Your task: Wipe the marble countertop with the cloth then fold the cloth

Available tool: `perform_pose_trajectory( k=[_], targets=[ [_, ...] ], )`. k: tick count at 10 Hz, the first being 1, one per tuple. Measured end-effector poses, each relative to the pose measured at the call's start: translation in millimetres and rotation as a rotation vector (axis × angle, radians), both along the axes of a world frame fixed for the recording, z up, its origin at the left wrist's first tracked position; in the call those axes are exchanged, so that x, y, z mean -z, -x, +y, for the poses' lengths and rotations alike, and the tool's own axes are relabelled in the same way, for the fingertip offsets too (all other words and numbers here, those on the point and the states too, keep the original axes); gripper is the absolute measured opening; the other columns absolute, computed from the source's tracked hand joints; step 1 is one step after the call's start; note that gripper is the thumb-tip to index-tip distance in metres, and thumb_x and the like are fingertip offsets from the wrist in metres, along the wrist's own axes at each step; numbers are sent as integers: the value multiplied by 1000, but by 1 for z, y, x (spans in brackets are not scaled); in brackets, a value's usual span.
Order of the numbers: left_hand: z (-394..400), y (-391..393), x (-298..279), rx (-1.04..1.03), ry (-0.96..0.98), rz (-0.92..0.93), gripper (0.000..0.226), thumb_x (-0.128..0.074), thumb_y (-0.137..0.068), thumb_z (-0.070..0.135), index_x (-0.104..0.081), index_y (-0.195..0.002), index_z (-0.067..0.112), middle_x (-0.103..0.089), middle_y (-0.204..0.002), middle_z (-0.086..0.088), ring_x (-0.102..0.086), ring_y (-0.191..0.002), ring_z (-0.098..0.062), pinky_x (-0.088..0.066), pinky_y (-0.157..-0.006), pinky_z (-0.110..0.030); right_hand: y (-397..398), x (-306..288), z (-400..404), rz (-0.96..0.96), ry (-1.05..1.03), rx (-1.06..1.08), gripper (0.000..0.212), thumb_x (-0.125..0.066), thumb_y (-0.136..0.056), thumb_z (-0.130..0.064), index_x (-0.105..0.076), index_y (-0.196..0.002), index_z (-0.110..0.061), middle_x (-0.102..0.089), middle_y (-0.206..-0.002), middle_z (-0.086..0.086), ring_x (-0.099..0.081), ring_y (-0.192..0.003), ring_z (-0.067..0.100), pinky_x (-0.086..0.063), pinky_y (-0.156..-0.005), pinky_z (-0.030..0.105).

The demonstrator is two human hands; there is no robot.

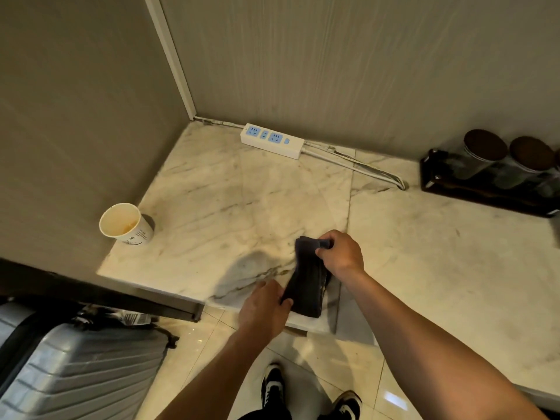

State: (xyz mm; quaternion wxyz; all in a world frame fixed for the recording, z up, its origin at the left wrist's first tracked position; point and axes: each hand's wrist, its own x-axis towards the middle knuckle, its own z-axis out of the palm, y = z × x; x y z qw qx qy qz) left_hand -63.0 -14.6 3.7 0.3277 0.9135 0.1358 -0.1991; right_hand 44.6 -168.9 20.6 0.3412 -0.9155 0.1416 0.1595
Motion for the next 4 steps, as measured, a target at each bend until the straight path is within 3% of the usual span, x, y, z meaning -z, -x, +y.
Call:
perform_pose_trajectory(
  k=[3,4],
  targets=[
    [0,-1,-4,37,-36,12,18,-61,-83,41,-46,-86,31,-55,-92,7,-54,-81,-13,-47,-70,-29,0,3,-6,-36,49,-64,13,-70,-83,-23,-64,-94,-22,-65,-100,1,-58,-83,17,-43,-68,26],
    [0,-7,-9,36,-110,-71,20,-55,-87,43,-52,-101,28,-54,-95,8,-54,-82,-11,-46,-72,-27,7,-3,-15,-145,51,-16,29,-61,-88,-34,-61,-113,-20,-56,-115,4,-55,-104,21,-46,-83,29]
  ],
)
